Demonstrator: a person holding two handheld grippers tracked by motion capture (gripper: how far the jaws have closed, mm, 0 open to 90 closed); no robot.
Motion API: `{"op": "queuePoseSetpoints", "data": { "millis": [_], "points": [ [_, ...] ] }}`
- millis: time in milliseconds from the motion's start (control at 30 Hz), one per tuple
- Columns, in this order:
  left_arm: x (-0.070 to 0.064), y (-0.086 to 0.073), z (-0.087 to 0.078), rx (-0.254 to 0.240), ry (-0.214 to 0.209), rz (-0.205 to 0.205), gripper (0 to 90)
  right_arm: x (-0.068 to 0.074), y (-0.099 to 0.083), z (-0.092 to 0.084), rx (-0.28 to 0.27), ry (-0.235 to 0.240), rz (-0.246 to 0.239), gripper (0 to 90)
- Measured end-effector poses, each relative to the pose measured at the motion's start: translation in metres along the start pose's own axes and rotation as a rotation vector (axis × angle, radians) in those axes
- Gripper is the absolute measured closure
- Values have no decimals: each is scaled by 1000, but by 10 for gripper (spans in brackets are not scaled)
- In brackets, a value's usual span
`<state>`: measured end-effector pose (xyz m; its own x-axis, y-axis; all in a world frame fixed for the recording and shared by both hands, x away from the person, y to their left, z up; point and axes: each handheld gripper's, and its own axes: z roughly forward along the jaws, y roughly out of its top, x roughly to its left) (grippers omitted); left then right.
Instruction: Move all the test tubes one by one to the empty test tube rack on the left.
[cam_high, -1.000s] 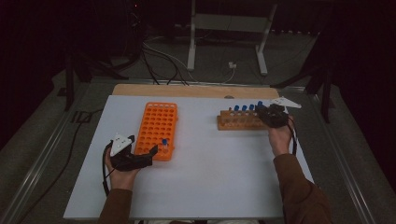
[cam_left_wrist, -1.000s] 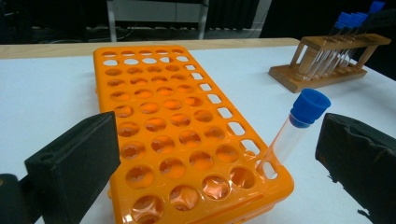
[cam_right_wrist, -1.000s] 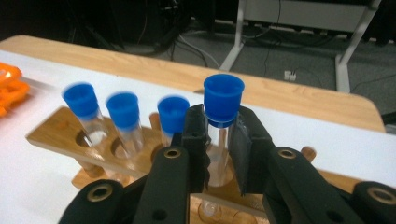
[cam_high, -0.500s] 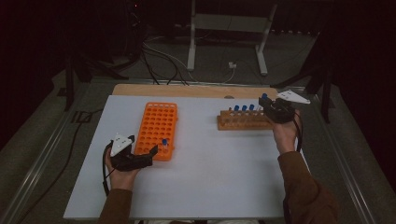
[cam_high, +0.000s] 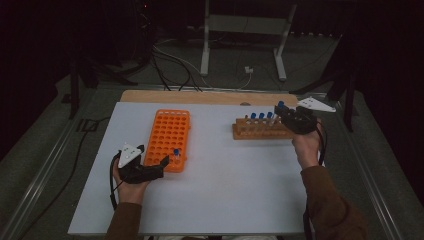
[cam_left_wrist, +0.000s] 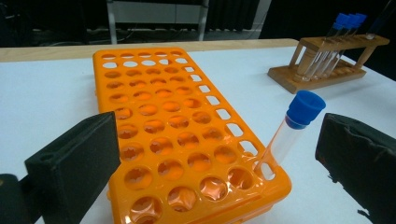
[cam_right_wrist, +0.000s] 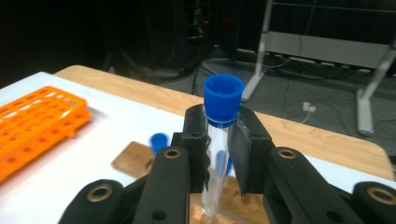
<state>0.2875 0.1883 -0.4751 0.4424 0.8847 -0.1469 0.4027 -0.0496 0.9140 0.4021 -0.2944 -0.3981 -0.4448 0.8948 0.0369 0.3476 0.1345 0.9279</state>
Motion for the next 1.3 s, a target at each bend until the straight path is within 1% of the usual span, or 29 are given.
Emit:
{"op": "queuePoseSetpoints", "data": {
  "millis": [200, 300, 400, 533, 667, 900, 1033, 1067, 1167, 1300],
  "points": [
    [-4, 3, -2, -18, -4, 10, 8, 16, -2, -4, 1, 59, -6, 772],
    [-7, 4, -5, -34, 8, 36, 11, 24, -3, -6, -6, 94, -5, 772],
    [-12, 7, -7, -46, 6, 54, 15, 34, -4, -6, -1, 123, -16, 772],
    [-17, 8, -7, -46, -10, 70, 28, 46, -6, -5, 3, 168, -20, 771],
    [-24, 11, -9, -68, -13, 96, 51, 59, -8, -3, 12, 202, -36, 772],
    [-38, 17, -13, -99, -53, 108, 71, 81, -12, 0, 27, 251, -73, 772],
    [-49, 23, -13, -117, -77, 109, 87, 92, -14, 2, 34, 281, -82, 772],
    [-53, 25, -14, -122, -86, 113, 108, 94, -15, 2, 37, 288, -82, 772],
    [-70, 32, -13, -125, -118, 141, 159, 102, -16, 4, 46, 314, -86, 772],
    [-93, 38, -2, -95, -165, 191, 164, 113, -17, 5, 56, 341, -94, 771]
  ]
}}
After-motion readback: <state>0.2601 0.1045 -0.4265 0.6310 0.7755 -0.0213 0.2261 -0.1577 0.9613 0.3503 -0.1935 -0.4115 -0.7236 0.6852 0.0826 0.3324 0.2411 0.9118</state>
